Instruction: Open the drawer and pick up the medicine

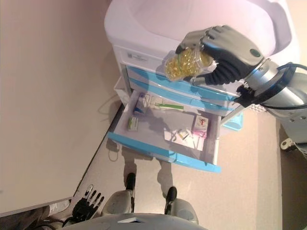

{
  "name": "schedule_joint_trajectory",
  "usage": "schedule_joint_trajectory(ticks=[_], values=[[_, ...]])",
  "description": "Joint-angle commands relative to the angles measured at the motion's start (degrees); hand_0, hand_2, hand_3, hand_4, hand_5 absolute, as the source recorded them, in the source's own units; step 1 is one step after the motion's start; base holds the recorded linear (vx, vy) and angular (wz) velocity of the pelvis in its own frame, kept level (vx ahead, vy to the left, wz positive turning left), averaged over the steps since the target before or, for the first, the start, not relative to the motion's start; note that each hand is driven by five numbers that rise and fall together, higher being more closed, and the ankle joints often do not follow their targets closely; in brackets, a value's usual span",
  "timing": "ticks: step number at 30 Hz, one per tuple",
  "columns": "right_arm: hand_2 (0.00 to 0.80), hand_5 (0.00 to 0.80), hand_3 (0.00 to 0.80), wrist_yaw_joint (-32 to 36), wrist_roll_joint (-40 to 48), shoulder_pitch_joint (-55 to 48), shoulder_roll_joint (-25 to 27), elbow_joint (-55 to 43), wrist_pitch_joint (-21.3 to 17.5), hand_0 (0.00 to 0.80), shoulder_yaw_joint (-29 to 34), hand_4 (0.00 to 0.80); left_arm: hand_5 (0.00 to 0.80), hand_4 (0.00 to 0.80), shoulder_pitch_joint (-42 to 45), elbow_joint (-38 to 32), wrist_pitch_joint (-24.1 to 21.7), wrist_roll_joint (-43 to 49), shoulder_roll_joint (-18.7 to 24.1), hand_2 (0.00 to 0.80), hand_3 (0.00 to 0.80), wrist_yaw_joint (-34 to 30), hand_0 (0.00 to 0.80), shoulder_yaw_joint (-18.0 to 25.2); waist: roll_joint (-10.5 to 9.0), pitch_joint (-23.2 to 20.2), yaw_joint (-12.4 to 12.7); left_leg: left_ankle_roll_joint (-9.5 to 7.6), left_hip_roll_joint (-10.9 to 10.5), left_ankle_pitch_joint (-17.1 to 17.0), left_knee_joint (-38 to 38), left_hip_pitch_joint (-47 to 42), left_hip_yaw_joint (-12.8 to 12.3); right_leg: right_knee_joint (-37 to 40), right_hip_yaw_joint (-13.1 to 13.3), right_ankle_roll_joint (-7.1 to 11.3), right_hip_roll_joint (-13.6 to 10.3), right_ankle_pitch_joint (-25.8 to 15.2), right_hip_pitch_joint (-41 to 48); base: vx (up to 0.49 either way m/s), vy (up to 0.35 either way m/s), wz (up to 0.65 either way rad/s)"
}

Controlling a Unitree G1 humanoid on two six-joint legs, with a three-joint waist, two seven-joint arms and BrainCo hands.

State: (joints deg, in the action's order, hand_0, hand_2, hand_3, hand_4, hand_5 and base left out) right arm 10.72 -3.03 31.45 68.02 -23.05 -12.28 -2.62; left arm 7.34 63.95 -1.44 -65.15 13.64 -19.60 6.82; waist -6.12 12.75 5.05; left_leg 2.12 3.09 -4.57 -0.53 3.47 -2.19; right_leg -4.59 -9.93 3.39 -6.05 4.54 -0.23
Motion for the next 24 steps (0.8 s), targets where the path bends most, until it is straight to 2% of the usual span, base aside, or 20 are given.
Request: schedule_joint_trajectory(ticks=[1,9,12,17,19,24], values=[[0.800,0.800,0.800,-1.3,5.8,3.9,2.7,-1.5,1.8,0.800,2.0,0.800,0.000,0.000,1.8,2.2,-0.9,1.6,1.0,0.000,0.000,-0.4,0.000,0.5,-1.56,-3.5,1.1,1.88,1.7,7.6,-2.7,-0.4,0.7,0.8,-1.8,4.29,-2.8,-3.3,-0.7,0.086,-0.016,0.00],[0.800,0.800,0.800,-3.9,8.0,10.8,6.0,5.8,8.3,0.800,-1.1,0.800,0.000,0.000,2.6,1.9,0.1,1.9,1.7,0.000,0.000,1.1,0.000,0.4,-1.96,-4.9,1.6,1.86,1.6,7.9,-2.5,-1.5,0.9,1.5,-1.9,4.35,-2.9,-3.3,0.5,0.067,0.000,-0.02],[0.800,0.800,0.800,-4.9,8.4,14.6,6.9,10.7,10.8,0.800,-4.2,0.800,0.000,0.000,2.6,1.6,0.5,2.1,2.2,0.000,0.000,1.8,0.000,0.2,-2.14,-5.0,2.1,1.80,1.5,7.9,-2.4,-1.8,1.1,1.7,-2.2,4.34,-3.0,-3.3,0.9,0.040,0.005,0.00],[0.800,0.800,0.800,-6.0,7.2,22.6,8.0,22.5,12.9,0.800,-12.6,0.800,0.000,0.000,2.3,0.5,1.9,2.0,3.7,0.000,0.000,3.4,0.000,-0.2,-2.69,-5.0,3.0,1.66,1.4,8.0,-2.5,-2.0,1.6,1.9,-2.8,4.41,-3.2,-3.4,1.6,0.006,-0.001,0.00],[0.800,0.800,0.800,-5.9,6.6,27.4,8.2,27.5,14.5,0.800,-17.7,0.800,0.000,0.000,2.4,-0.2,2.7,2.4,4.3,0.000,0.000,4.0,0.000,-0.1,-2.74,-5.1,3.4,1.57,1.4,7.8,-2.4,-2.1,1.8,2.0,-3.0,4.39,-3.3,-3.4,1.7,0.012,-0.001,0.02],[0.800,0.800,0.800,-4.3,5.5,38.6,7.8,40.3,15.3,0.800,-30.6,0.800,0.000,0.000,2.1,-1.0,4.1,2.5,5.7,0.000,0.000,4.8,0.000,-0.5,-2.92,-4.9,4.6,1.42,1.0,7.7,-2.3,-2.0,2.6,2.2,-3.4,4.36,-3.5,-3.5,2.0,0.014,-0.007,0.05]])
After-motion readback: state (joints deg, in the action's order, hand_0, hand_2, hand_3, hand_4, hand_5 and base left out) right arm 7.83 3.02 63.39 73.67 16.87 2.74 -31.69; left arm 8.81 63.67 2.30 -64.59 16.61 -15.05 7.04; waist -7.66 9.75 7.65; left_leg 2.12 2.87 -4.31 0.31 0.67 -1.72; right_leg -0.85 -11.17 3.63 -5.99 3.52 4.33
